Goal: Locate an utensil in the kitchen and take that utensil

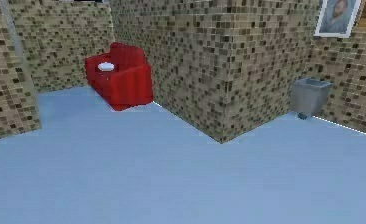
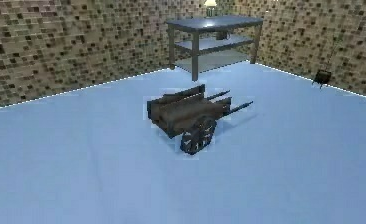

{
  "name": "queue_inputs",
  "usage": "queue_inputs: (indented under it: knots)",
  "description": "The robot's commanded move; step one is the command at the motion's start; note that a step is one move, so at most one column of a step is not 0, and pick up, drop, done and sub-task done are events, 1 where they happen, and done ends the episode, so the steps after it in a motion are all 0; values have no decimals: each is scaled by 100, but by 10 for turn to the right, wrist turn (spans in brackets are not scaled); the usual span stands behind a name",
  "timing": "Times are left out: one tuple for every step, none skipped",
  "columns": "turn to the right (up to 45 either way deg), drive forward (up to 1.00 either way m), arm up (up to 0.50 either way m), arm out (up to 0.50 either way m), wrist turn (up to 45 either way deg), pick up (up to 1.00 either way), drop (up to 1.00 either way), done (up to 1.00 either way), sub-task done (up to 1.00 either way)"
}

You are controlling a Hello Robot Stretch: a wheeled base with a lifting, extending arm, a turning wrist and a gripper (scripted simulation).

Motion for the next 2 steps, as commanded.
queue_inputs:
  knots:
    - [330,0,0,0,0,0,0,0,0]
    - [30,0,0,0,0,0,0,0,0]
